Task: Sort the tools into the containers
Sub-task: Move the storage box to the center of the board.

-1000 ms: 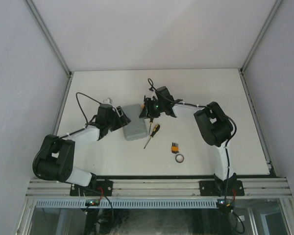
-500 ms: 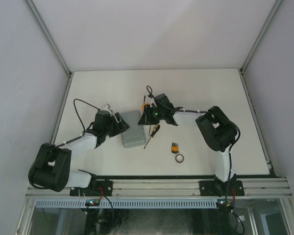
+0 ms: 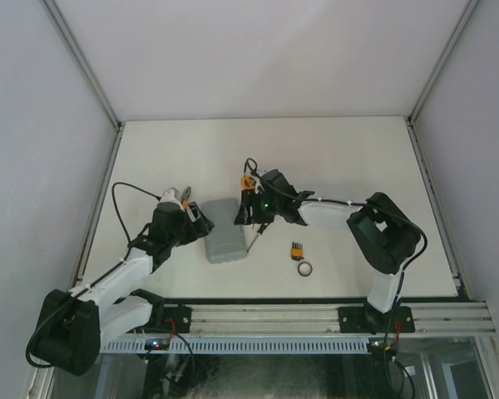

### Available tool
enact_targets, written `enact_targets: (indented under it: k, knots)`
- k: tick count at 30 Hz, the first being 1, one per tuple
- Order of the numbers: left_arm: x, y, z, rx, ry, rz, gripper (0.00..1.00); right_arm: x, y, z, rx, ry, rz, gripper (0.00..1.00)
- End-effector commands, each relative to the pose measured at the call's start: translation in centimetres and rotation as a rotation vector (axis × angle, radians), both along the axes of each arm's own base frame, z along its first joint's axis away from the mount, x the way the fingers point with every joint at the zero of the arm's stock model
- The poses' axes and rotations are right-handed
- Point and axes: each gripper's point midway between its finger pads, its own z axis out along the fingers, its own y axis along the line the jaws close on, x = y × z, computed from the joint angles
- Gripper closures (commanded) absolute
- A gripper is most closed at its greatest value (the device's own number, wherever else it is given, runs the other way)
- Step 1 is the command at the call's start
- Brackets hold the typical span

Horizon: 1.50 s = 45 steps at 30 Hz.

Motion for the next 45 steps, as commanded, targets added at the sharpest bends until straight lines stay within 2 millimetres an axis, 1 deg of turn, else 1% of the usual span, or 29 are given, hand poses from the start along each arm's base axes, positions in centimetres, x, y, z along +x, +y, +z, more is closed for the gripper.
enact_targets:
  k: [1,8,10,12,15,18,20,22,27,30,33,36,38,40,42,45]
  knots:
    - [0.2,2.1,1.9,0.061,-0.038,0.094,0.15,1.3,-0.9,4.7,0.012,-0.139,-0.028,0.39]
    - [0.2,4.6,5.9,0.097,-0.109,0.224,0.0,1.4,-3.2,9.5,-0.017,-0.281,-0.053,0.27]
    - [0.0,5.6,7.3,0.122,-0.133,0.264,0.0,1.5,-4.1,10.5,-0.028,-0.318,-0.08,0.24]
    - [-0.3,7.5,8.8,0.183,-0.149,0.336,0.0,1.6,-4.9,11.5,-0.041,-0.349,-0.106,0.23]
    - [-0.7,9.4,11.8,0.249,-0.186,0.39,0.0,1.8,-6.2,12.8,-0.06,-0.388,-0.153,0.22]
    - [-0.7,10.0,14.1,0.266,-0.227,0.41,0.0,2.0,-7.2,14.2,-0.064,-0.422,-0.2,0.2]
    - [-0.8,10.5,15.1,0.28,-0.241,0.423,0.0,2.0,-7.6,15.2,-0.064,-0.457,-0.202,0.18]
    - [-0.8,10.6,15.8,0.287,-0.262,0.411,0.0,2.0,-8.5,16.0,-0.082,-0.483,-0.24,0.13]
    - [-0.9,10.5,16.3,0.261,-0.287,0.405,0.0,1.8,-10.3,16.4,-0.147,-0.53,-0.238,0.11]
    - [-0.9,10.3,16.1,0.25,-0.298,0.393,0.0,2.0,-11.8,16.2,-0.196,-0.551,-0.275,0.11]
    - [-1.3,11.0,15.5,0.264,-0.273,0.436,0.0,2.1,-13.1,15.6,-0.203,-0.536,-0.303,0.11]
    - [-1.5,11.1,15.2,0.24,-0.277,0.451,0.0,2.2,-14.6,15.2,-0.217,-0.533,-0.332,0.11]
    - [-1.5,10.8,15.0,0.213,-0.281,0.454,0.0,2.1,-15.4,14.7,-0.21,-0.506,-0.347,0.1]
    - [-1.5,10.6,14.6,0.207,-0.273,0.444,0.0,1.9,-16.0,14.2,-0.185,-0.474,-0.362,0.06]
    - [-1.5,10.2,13.9,0.204,-0.252,0.423,0.0,1.8,-16.2,13.7,-0.151,-0.451,-0.364,0.03]
    - [-1.4,8.9,12.6,0.199,-0.207,0.353,0.0,1.9,-16.7,12.8,-0.139,-0.416,-0.387,0.0]
